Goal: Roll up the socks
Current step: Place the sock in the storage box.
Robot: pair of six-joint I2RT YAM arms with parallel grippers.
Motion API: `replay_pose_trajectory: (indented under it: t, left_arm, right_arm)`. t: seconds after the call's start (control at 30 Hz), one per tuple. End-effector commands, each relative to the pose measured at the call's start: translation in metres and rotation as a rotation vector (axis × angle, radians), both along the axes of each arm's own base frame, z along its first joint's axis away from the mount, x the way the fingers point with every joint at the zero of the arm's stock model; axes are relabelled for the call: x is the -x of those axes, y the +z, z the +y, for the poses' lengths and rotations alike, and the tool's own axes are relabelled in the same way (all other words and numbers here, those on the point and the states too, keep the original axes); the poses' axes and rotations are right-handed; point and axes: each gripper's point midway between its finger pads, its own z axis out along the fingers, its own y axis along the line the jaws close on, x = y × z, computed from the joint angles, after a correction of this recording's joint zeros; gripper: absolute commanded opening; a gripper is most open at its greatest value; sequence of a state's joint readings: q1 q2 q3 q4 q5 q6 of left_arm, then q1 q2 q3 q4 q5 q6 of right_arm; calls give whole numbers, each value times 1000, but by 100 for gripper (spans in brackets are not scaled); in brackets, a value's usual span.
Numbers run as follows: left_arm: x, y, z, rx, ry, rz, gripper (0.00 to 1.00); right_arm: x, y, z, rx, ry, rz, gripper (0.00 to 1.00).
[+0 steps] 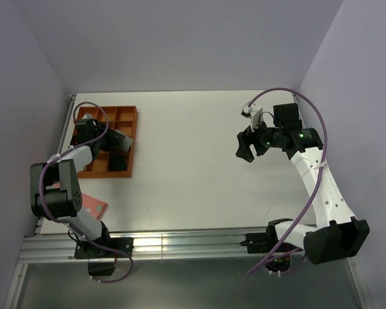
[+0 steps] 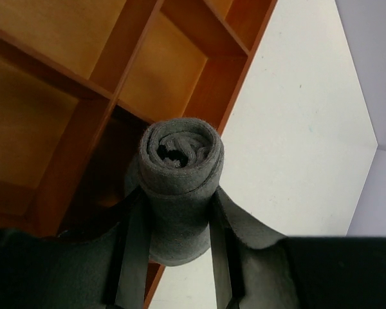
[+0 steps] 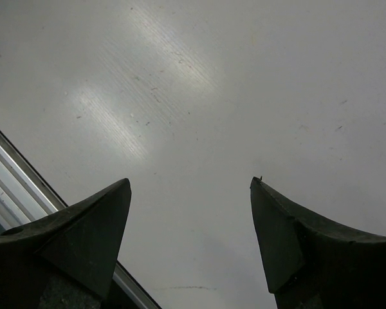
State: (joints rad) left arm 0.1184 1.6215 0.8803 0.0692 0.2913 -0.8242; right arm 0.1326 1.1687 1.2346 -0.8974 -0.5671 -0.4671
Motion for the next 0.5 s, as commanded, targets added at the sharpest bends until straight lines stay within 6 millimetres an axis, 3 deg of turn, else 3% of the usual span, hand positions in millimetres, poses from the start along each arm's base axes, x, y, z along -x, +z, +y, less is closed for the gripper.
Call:
replay_pose_trajectory:
  t: [0.0, 0.47]
  left_arm:
    - [2, -11, -1, 1, -15, 1, 0]
    - [18, -46, 19, -45, 32, 123, 0]
  right_arm:
    - [-4, 3, 1, -10, 16, -33, 82]
    - [-2, -1, 3, -18, 30, -17, 81]
